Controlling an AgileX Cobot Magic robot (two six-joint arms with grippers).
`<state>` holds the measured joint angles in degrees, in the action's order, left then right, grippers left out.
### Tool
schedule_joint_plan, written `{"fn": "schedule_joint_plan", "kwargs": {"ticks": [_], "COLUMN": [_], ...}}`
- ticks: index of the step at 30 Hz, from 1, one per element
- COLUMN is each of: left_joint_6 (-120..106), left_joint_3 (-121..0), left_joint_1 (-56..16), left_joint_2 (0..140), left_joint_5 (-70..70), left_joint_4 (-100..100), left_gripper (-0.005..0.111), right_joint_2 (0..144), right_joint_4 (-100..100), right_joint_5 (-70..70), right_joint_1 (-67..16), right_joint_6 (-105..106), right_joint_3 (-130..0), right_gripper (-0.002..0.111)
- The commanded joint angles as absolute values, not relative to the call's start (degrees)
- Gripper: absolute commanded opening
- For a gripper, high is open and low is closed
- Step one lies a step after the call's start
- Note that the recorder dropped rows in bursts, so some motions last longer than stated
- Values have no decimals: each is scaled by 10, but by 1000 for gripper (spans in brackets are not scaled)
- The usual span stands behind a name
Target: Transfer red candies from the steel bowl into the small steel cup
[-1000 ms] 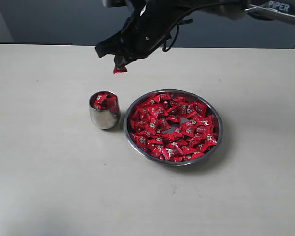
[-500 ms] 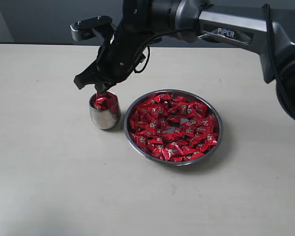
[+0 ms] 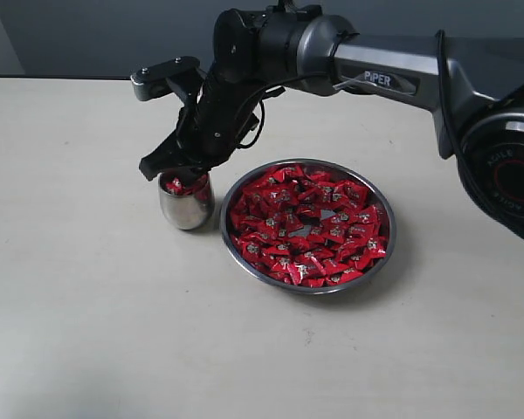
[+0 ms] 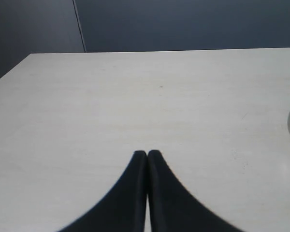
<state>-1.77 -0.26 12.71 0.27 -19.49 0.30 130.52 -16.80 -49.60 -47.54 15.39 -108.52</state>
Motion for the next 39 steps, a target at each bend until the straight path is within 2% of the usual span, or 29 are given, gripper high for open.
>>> {"fn": "schedule_joint_plan", "kwargs": {"ticks": [1,5,7,9,39], "left_joint_6": [-17,-17,-17,-17,-17], "left_joint_3": [0,0,0,0,0], "left_joint_1": [124,124,124,124,124], "left_joint_2": [0,0,0,0,0], "left_joint_5": [-189,-189,-189,-189,-189], "left_joint_4": [3,3,3,3,3], "left_gripper": [0,0,0,0,0], "right_joint_2": [1306,1306,1306,1306,1249], "right_joint_4": [-155,-157,-159,-161,-83], "right_joint_5": [-494,-496,-497,-497,-518], "right_joint_1": [-474,-474,-474,-474,-473], "right_joint_6": [155,160,160,160,124], "right_joint_3": [-1088,-1088,-1088,-1088,-1167], "right_gripper": [-1,2,25,38,38]}}
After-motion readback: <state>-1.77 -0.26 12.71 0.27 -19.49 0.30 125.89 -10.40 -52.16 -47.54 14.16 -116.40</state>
